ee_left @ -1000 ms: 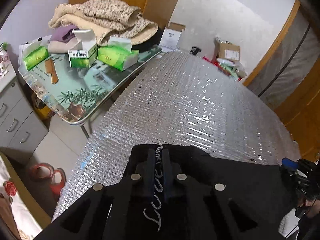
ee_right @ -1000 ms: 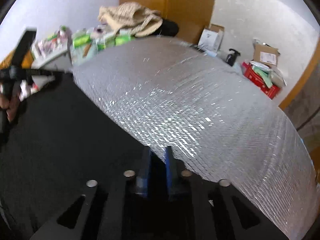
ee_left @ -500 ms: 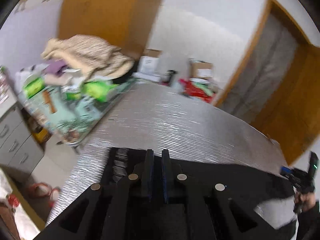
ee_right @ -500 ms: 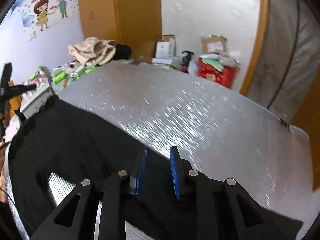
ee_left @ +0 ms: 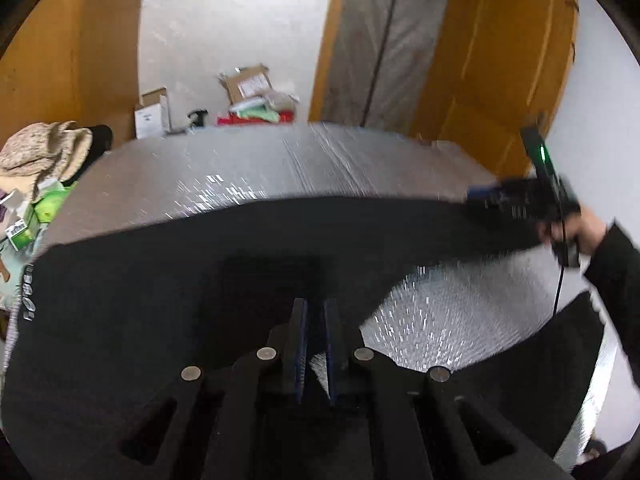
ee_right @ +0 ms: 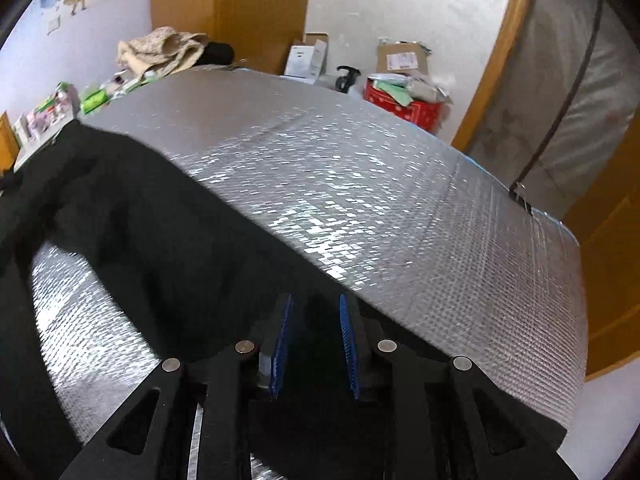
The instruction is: Fold clothes
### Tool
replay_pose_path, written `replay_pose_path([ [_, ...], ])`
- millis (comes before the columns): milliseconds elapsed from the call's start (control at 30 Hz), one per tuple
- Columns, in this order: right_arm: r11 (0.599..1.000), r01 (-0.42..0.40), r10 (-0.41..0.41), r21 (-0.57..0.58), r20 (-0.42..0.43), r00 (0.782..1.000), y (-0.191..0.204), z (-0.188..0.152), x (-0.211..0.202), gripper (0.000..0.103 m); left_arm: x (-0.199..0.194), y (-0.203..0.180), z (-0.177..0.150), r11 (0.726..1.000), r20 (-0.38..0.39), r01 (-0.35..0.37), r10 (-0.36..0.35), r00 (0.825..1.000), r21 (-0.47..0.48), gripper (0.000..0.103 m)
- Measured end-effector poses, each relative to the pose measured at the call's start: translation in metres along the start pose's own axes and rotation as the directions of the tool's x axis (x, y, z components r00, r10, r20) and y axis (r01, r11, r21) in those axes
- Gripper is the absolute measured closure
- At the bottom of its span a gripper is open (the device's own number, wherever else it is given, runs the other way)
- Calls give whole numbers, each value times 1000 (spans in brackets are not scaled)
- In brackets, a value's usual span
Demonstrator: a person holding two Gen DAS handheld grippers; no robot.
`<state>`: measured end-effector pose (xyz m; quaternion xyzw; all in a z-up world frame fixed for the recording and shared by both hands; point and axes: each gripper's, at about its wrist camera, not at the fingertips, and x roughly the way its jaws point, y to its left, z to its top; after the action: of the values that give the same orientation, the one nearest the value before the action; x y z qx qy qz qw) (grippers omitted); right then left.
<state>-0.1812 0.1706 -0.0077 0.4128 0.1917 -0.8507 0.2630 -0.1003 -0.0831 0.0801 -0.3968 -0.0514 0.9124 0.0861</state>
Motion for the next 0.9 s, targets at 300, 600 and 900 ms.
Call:
replay_pose_path([
  [300,994,-109,108,-22,-59,992,-28,-1,26,80,44,9,-15,1000,-62,-4,4,998,-9,96],
  [600,998,-54,53,-26,-16,998,-40,25,25,101,43,11,-21,999,-47,21,-22,999,-27,96],
  [900,987,64,-67,148,13,998,-73,17,14,81,33,6,-19,1000,-58,9,-9,998,4,96],
])
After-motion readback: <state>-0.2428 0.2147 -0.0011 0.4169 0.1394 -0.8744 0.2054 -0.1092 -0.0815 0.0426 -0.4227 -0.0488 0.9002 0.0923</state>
